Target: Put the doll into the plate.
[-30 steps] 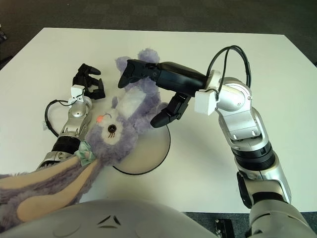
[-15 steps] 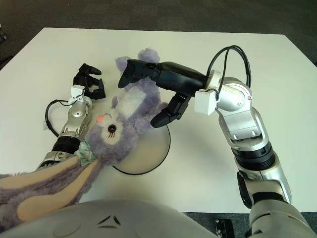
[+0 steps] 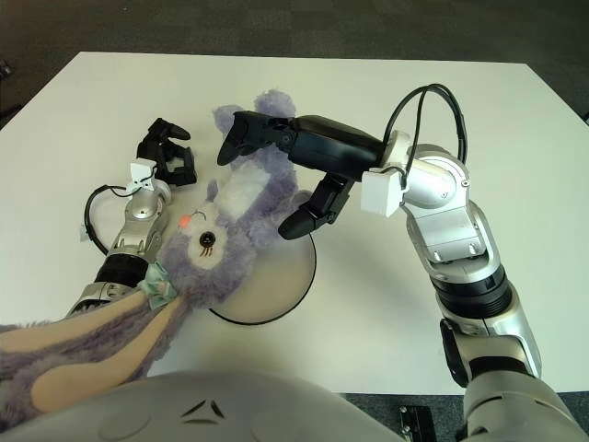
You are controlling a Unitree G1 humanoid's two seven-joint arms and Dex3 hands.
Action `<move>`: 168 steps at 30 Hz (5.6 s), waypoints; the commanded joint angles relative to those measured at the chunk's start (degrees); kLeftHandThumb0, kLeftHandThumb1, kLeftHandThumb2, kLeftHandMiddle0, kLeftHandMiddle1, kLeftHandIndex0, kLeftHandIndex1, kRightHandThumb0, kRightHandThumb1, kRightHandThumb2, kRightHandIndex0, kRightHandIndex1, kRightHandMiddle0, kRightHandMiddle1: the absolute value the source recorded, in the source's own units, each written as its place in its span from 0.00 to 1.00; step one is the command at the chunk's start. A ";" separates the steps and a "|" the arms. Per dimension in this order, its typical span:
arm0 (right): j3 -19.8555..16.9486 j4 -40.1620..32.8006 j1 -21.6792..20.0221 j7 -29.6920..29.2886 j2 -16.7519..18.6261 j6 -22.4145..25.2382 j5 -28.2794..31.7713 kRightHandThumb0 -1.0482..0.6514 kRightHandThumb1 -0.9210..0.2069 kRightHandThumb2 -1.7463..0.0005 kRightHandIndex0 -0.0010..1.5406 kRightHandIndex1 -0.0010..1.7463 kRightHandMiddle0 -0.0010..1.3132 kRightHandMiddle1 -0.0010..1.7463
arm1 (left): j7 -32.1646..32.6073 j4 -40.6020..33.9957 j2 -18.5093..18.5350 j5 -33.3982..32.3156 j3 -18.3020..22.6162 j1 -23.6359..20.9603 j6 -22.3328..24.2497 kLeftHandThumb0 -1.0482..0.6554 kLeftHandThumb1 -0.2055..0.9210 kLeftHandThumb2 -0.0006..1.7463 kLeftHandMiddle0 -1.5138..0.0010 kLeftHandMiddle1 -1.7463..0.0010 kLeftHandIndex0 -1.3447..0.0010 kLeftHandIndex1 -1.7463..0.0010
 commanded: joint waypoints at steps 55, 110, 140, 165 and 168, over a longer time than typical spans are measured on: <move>-7.88 21.86 1.96 -40.22 12.59 -5.49 -20.63 0.43 0.22 0.60 0.14 0.54 0.16 0.82 | -0.44 -2.54 -0.42 -1.22 0.84 4.29 0.49 0.61 0.42 0.79 0.65 0.00 0.61 0.00; -16.65 31.73 3.09 -55.23 28.35 1.84 -11.59 0.47 0.48 0.33 0.18 0.67 0.05 0.87 | -0.36 6.11 0.59 -1.56 2.34 -6.59 -4.48 0.61 0.44 0.77 0.66 0.00 0.63 0.00; -23.02 64.99 -9.72 -55.83 24.75 -11.50 -2.14 0.48 0.42 0.31 0.14 0.72 0.03 0.89 | -2.68 25.10 -1.31 -3.97 3.36 -22.72 -7.55 0.61 0.45 0.77 0.66 0.00 0.63 0.00; -23.83 87.84 -21.53 -59.94 22.83 -19.17 -1.04 0.41 0.00 0.71 0.16 0.76 0.15 1.00 | -2.60 34.31 0.22 -1.75 2.73 -32.05 -4.48 0.61 0.44 0.78 0.66 0.00 0.62 0.00; -23.62 88.55 -21.97 -60.27 22.59 -18.88 -1.10 0.41 0.00 0.71 0.17 0.74 0.15 1.00 | -2.46 34.33 0.20 -1.68 2.65 -32.20 -4.32 0.61 0.44 0.78 0.66 0.00 0.63 0.00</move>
